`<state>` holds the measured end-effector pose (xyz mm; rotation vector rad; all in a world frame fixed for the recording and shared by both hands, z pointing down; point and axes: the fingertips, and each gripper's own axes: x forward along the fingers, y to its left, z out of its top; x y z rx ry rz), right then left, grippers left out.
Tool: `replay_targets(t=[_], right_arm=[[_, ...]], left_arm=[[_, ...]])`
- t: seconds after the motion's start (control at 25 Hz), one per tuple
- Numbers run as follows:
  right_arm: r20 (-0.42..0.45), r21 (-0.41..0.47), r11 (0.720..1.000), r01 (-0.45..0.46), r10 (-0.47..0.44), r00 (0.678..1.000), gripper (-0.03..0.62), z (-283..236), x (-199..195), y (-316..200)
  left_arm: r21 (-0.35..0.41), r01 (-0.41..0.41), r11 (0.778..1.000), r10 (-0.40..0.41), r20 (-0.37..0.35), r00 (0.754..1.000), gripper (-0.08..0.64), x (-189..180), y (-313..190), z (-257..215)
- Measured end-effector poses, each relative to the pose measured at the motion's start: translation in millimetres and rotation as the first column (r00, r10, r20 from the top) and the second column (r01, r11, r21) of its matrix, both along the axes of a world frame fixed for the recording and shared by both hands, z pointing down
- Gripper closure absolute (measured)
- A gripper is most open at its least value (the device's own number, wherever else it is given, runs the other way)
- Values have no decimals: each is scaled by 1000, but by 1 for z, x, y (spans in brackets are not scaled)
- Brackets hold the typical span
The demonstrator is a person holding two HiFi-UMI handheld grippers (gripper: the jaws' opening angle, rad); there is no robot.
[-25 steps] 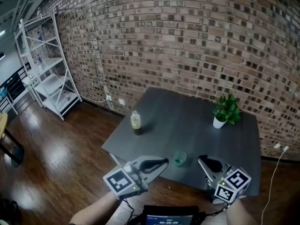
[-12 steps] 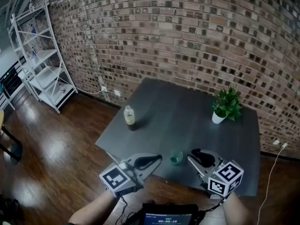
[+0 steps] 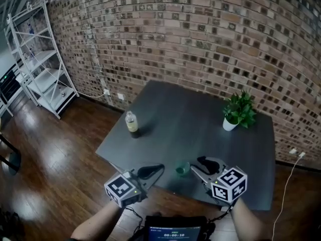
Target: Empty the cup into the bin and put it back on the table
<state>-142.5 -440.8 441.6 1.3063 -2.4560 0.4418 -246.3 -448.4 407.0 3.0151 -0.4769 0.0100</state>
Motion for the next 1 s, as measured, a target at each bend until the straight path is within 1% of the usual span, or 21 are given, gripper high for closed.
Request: replay_targets(t=[0.16, 0.44, 0.64, 1.0], right_arm=[[-9, -35, 999, -8, 7, 1000, 436, 16, 4, -4], [-12, -64, 998, -13, 12, 1000, 436, 35, 3, -15], [-10, -61, 998, -21, 21, 1000, 436, 41, 4, -27], [-1, -58, 998, -23, 23, 1000, 436, 53, -3, -53]], left_arm=[[-28, 0, 1000, 1, 32, 999, 560, 7, -6, 19], [-76, 21, 997, -18, 45, 999, 560, 11, -19, 39], [-82, 37, 996, -33, 51, 998, 560, 14, -27, 48], [-92, 41, 995, -36, 57, 998, 560, 15, -36, 56]])
